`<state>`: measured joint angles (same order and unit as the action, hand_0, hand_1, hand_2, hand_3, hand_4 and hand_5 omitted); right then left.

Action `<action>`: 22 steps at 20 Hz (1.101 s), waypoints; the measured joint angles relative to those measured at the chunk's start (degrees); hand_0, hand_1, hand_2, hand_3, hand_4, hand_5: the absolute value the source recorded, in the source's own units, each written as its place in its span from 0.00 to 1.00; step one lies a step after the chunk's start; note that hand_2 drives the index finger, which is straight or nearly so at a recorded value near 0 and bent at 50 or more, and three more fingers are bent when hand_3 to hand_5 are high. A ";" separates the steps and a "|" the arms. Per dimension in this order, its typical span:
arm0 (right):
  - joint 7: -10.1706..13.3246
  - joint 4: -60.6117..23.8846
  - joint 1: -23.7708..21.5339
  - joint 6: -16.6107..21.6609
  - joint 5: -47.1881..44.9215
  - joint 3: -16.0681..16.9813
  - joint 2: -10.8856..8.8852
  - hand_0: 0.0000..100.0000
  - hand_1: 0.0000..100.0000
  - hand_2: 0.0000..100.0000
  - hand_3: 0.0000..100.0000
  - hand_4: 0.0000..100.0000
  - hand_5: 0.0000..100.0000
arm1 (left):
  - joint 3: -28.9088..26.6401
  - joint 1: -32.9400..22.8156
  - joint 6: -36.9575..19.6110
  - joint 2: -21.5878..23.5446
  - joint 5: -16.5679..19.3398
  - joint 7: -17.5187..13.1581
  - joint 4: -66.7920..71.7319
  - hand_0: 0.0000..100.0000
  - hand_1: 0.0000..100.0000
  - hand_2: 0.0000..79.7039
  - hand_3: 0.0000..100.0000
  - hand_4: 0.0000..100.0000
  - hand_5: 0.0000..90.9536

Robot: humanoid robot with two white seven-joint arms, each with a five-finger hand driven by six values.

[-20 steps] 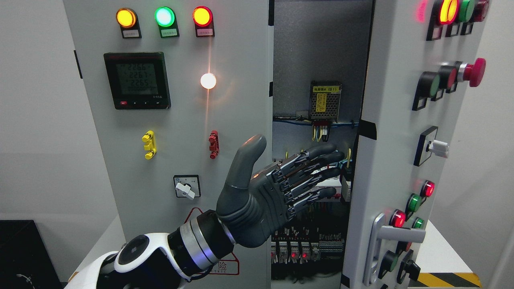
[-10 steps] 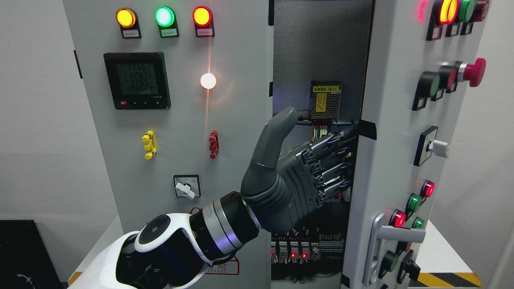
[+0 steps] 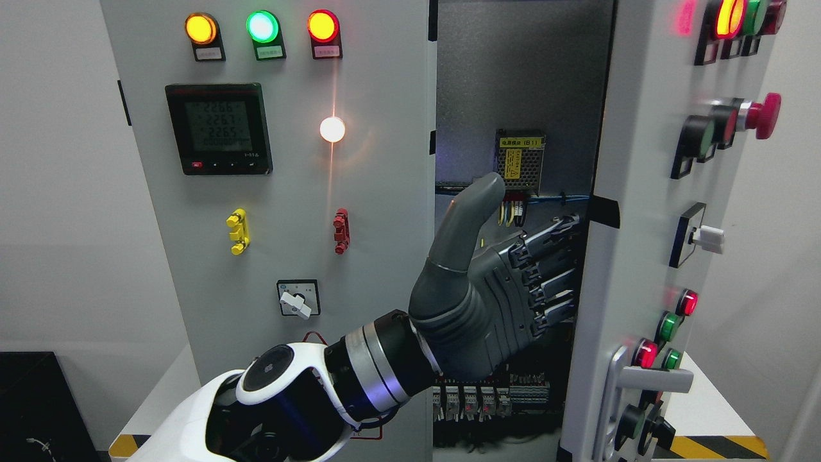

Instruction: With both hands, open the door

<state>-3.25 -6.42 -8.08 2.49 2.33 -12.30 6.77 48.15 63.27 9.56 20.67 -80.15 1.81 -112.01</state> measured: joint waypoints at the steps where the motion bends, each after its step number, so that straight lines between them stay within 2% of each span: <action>1: 0.00 0.00 0.00 0.00 -0.01 0.00 0.00 0.19 0.00 0.00 0.00 0.00 0.00 | 0.24 0.05 0.02 -0.27 0.00 0.00 0.02 0.00 0.00 0.00 0.00 0.00 0.00; 10: 0.00 0.00 0.00 0.00 0.01 0.00 0.00 0.19 0.00 0.00 0.00 0.00 0.00 | 2.66 1.26 -0.30 -3.28 0.04 0.17 0.14 0.00 0.00 0.00 0.00 0.00 0.00; 22: 0.00 0.00 0.00 0.05 0.00 0.00 0.00 0.19 0.00 0.00 0.00 0.00 0.00 | 6.51 2.51 0.06 -10.51 0.60 0.12 3.64 0.00 0.00 0.00 0.00 0.00 0.00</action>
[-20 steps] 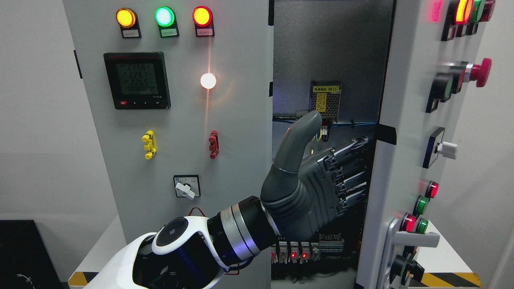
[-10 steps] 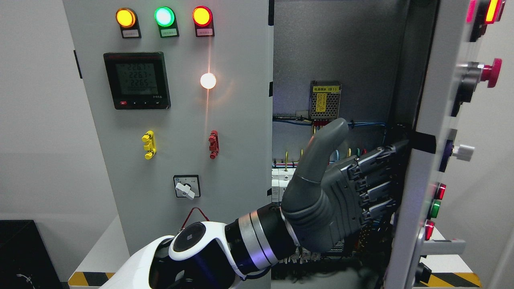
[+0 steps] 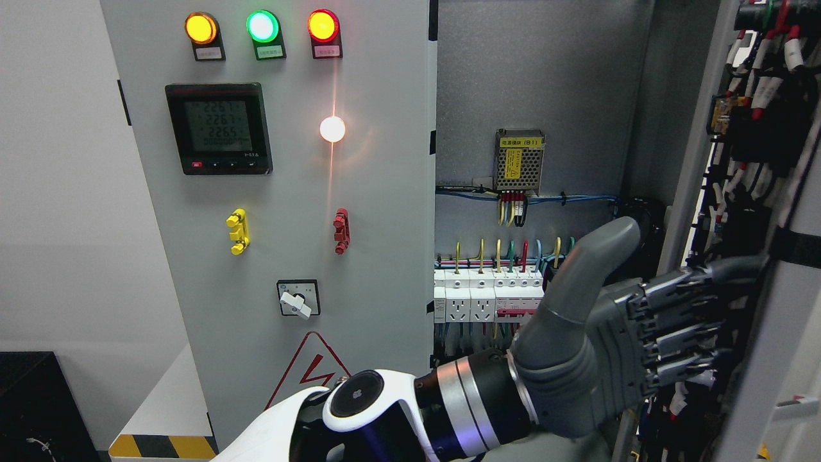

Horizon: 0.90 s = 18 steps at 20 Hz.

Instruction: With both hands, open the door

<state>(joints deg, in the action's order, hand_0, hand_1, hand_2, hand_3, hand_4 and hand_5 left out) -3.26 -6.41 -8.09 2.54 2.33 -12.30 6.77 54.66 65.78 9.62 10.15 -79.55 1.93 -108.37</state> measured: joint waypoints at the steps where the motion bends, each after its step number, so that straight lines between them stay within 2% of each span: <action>1: 0.00 0.00 0.00 0.00 0.00 0.00 0.00 0.19 0.00 0.00 0.00 0.00 0.00 | 0.22 0.12 0.27 -0.69 0.03 -0.01 0.46 0.00 0.00 0.00 0.00 0.00 0.00; 11: 0.00 0.00 0.00 0.00 0.00 0.00 0.00 0.19 0.00 0.00 0.00 0.00 0.00 | 1.79 1.66 1.56 -8.75 3.67 -0.11 6.03 0.00 0.00 0.00 0.00 0.00 0.00; 18: 0.00 0.00 0.00 0.00 0.00 0.00 0.00 0.19 0.00 0.00 0.00 0.00 0.00 | 2.50 3.77 1.66 -13.82 4.87 -0.12 10.18 0.00 0.00 0.00 0.00 0.00 0.00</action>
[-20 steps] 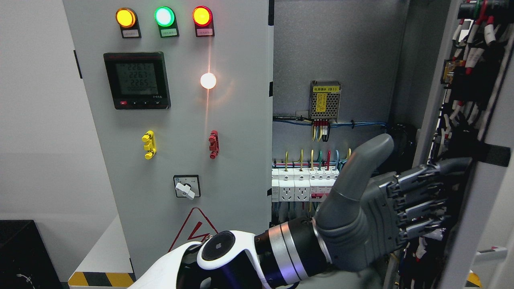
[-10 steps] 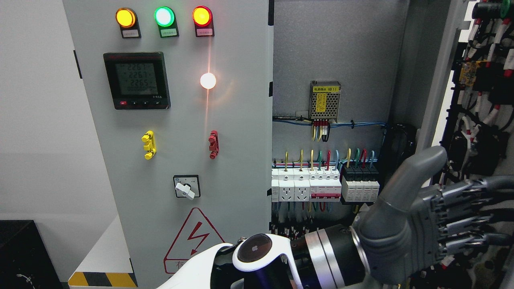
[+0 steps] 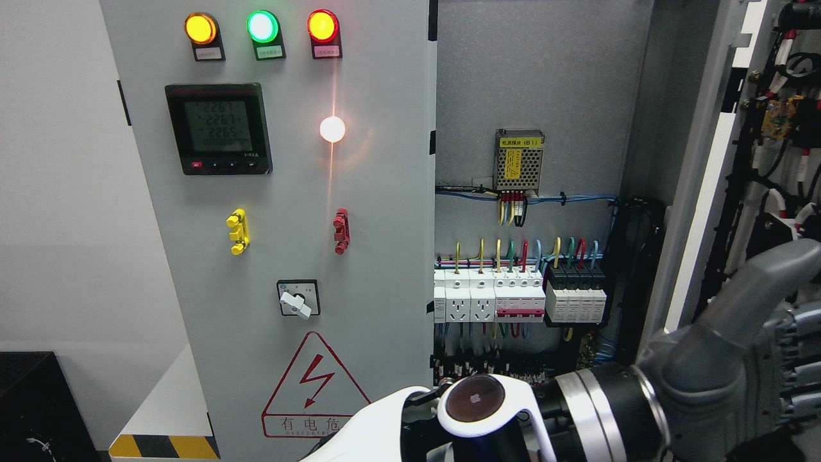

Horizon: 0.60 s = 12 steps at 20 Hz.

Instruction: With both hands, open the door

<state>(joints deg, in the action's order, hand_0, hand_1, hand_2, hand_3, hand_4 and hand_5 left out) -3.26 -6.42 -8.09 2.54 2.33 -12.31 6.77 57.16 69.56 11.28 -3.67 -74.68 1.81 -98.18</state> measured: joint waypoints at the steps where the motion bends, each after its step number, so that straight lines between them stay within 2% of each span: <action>1: 0.00 0.00 0.00 0.00 0.00 0.00 0.00 0.19 0.00 0.00 0.00 0.00 0.00 | 0.08 0.25 0.06 -0.56 0.06 0.00 0.49 0.00 0.00 0.00 0.00 0.00 0.00; 12: 0.00 0.00 0.00 0.00 0.01 0.00 0.00 0.19 0.00 0.00 0.00 0.00 0.00 | 1.46 2.70 -0.32 -4.23 0.11 -0.22 4.45 0.00 0.00 0.00 0.00 0.00 0.00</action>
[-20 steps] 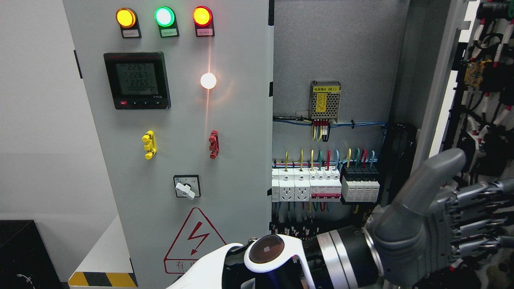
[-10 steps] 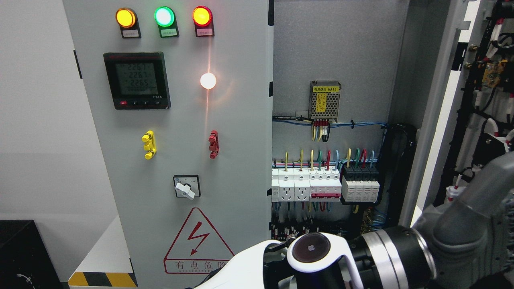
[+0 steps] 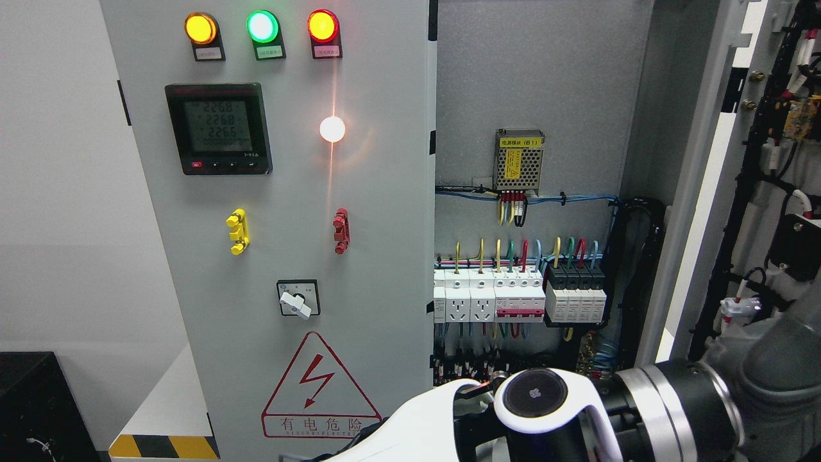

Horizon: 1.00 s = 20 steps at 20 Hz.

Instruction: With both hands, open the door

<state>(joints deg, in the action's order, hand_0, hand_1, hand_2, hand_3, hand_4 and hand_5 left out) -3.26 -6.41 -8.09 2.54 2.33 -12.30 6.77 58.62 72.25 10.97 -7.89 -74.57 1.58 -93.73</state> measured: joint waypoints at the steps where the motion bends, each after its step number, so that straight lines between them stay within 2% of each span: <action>1: 0.00 0.00 0.00 0.00 0.00 0.00 0.00 0.19 0.00 0.00 0.00 0.00 0.00 | 0.16 0.15 -0.04 -0.20 -0.01 0.00 0.27 0.00 0.00 0.00 0.00 0.00 0.00; 11: 0.00 0.00 0.00 0.00 0.01 0.00 0.00 0.19 0.00 0.00 0.00 0.00 0.00 | 1.04 0.74 -0.34 -0.20 -0.12 0.46 0.50 0.00 0.00 0.00 0.00 0.00 0.00; 16: 0.00 -0.01 0.00 0.00 0.01 0.00 0.00 0.19 0.00 0.00 0.00 0.00 0.00 | 0.92 -0.43 -0.62 3.70 -0.33 0.52 -2.55 0.00 0.00 0.00 0.00 0.00 0.00; 20: 0.00 -0.01 0.00 0.00 0.01 0.00 0.00 0.19 0.00 0.00 0.00 0.00 0.00 | 0.43 -2.84 -0.78 8.50 -0.77 0.61 -6.28 0.00 0.00 0.00 0.00 0.00 0.00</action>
<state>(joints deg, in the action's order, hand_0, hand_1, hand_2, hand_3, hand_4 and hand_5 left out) -3.26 -6.42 -8.09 2.54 2.35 -12.30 6.77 59.05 69.41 10.19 0.61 -75.34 2.19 -100.02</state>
